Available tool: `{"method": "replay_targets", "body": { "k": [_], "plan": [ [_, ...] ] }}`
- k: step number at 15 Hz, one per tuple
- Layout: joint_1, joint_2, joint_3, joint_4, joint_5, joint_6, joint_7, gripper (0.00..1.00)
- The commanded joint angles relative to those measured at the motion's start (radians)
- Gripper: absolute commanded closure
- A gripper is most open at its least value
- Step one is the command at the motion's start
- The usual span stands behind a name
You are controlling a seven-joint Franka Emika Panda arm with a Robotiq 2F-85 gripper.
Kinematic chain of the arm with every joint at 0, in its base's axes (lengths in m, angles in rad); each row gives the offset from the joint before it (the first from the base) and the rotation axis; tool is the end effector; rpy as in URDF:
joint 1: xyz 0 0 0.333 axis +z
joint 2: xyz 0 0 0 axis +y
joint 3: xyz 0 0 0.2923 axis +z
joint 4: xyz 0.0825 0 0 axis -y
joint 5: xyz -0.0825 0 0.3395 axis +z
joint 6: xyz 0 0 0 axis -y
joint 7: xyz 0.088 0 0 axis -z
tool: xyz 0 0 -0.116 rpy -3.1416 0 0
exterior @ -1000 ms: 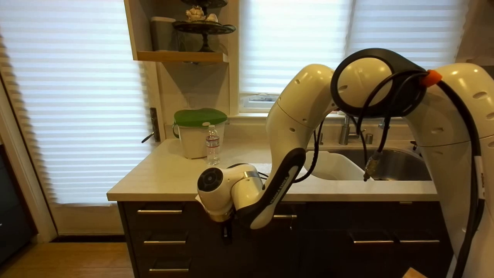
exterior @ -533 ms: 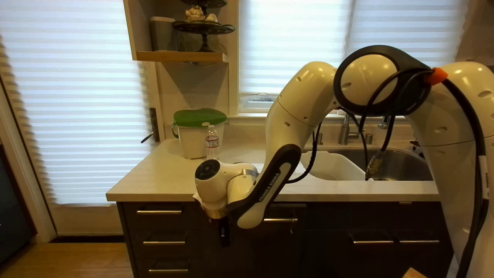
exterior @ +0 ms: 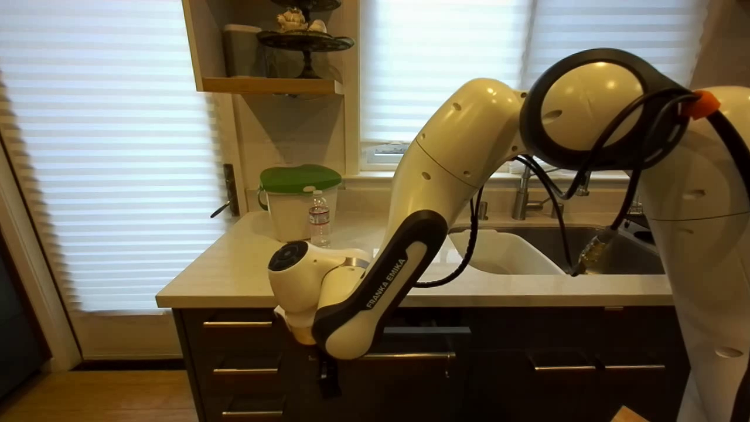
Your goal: Open the second drawer from the left
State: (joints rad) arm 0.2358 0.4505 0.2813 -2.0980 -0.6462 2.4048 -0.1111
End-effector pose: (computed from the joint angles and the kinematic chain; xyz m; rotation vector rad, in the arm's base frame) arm 0.4678 0.2583 0.2071 2.4158 1.5074 -0.0528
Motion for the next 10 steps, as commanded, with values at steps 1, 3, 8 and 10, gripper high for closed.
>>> {"method": "replay_targets", "body": {
  "k": [1,3,8,10],
  "plan": [
    [0.074,0.075,0.033,-0.002,0.139,-0.042,-0.013,0.00],
    [0.112,0.068,0.037,0.001,0.174,-0.078,0.016,0.00],
    [0.188,0.045,0.049,0.004,0.261,-0.157,0.112,0.00],
    [0.195,0.011,0.061,-0.011,0.311,-0.166,0.132,0.00]
  ]
}}
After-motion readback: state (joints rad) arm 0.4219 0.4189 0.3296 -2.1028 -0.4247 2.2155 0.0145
